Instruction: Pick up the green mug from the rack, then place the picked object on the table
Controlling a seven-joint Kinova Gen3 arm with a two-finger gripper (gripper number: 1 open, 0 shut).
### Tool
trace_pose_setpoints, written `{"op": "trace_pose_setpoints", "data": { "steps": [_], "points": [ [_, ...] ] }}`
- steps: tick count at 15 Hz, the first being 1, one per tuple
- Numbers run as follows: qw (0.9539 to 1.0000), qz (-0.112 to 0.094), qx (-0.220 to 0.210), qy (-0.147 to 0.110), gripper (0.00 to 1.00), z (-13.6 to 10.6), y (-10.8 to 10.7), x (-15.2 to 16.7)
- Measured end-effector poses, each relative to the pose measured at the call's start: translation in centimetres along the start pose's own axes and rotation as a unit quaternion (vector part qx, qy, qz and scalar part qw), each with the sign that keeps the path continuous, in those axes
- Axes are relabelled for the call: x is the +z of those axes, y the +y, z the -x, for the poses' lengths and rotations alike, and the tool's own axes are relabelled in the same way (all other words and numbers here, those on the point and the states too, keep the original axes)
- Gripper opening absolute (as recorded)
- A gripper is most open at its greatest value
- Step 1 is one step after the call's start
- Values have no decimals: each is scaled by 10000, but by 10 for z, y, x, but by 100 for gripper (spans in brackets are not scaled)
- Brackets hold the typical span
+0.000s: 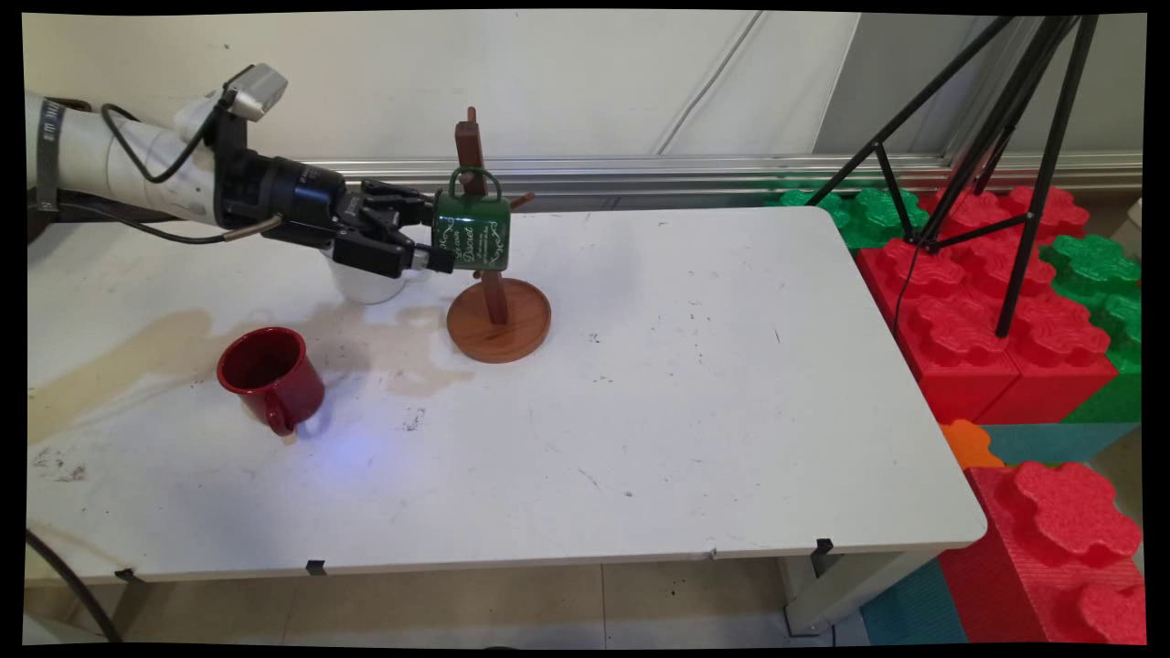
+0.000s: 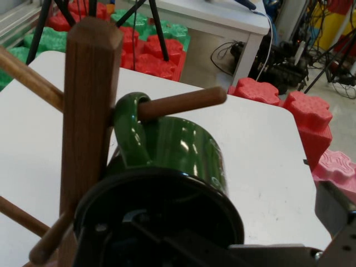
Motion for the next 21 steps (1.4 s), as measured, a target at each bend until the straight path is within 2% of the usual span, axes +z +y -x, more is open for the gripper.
{"op": "trace_pose_setpoints", "data": {
  "steps": [5,6,21],
  "points": [
    [9999,-30,-114,21,100,3,-3,7],
    [9999,-39,-127,24,0,3,-3,8],
    [9998,29,-195,18,0,10,-2,10]
  ]
}}
